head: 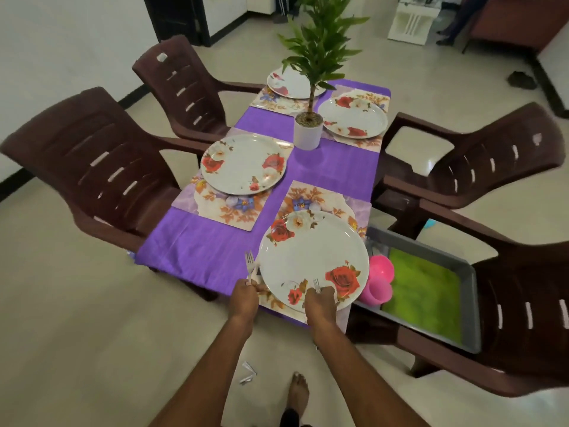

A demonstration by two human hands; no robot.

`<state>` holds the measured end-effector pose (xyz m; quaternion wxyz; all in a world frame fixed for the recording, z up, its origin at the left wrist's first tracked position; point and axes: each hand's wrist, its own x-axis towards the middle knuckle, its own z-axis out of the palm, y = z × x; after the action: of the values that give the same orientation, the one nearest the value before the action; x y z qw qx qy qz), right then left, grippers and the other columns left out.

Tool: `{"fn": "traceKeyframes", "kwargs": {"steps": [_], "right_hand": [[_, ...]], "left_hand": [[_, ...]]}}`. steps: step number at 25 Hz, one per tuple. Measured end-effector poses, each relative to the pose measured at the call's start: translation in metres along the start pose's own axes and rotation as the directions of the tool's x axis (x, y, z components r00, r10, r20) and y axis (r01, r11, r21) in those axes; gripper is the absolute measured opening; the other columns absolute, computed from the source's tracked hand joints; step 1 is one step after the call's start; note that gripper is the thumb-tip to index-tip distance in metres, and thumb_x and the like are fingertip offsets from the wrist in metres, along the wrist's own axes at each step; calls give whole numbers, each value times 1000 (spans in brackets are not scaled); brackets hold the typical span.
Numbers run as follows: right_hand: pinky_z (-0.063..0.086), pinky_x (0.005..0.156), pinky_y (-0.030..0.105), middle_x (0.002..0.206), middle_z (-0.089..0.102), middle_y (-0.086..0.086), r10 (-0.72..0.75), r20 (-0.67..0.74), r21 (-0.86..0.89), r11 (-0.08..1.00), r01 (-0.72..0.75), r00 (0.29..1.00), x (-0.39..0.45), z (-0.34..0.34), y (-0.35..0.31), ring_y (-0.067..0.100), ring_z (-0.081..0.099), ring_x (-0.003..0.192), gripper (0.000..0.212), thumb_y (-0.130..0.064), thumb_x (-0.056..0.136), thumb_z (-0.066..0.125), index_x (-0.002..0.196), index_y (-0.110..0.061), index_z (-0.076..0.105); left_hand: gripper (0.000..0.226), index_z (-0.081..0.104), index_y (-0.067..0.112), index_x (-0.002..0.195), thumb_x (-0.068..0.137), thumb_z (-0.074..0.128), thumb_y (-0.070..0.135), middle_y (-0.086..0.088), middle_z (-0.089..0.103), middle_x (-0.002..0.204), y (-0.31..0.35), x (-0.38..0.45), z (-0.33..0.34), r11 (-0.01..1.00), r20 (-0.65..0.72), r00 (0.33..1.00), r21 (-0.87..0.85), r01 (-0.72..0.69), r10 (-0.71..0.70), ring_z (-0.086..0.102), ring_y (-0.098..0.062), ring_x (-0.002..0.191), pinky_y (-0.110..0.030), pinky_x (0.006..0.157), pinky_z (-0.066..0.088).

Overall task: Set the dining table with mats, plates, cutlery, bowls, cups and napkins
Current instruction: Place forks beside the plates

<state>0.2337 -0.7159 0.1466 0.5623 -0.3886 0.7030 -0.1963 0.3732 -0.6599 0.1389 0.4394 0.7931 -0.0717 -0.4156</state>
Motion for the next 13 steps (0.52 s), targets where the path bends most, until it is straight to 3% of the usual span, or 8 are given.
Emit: {"fn": "traceKeyframes", "kwargs": {"steps": [2,5,10,13], "right_hand": [[44,84,29,130,56,10,74,-147,2,997,-74,986,-8,-3,10,34,56,117,44,-15,99,49,140,-6,38],[45,83,34,128,60,18,108,-269,44,994,-99,957,-11,-7,21,37,59,110,48,-14,98,52,141,-5,35],[40,76,29,123,61,19,118,-315,77,992,-98,942,-6,-12,27,29,55,96,39,-2,93,52,130,-3,44],[41,75,27,123,63,16,86,-316,60,996,-70,945,-4,-10,26,27,55,96,41,1,91,53,131,-6,48]], "left_hand": [[25,62,5,87,93,43,20,-16,72,91,-4,7,9,999,51,998,35,38,-40,50,-25,68,-34,58,36],[30,63,6,94,103,38,22,-11,65,85,-5,7,15,993,113,993,121,9,-23,52,-24,71,-29,57,35],[25,60,7,101,106,36,13,-11,64,89,-2,17,9,976,199,980,217,-34,-10,47,-16,65,-25,51,32],[28,58,9,88,106,36,13,-8,60,79,-1,21,6,979,218,976,198,-42,-2,43,-14,61,-26,53,31]]}}
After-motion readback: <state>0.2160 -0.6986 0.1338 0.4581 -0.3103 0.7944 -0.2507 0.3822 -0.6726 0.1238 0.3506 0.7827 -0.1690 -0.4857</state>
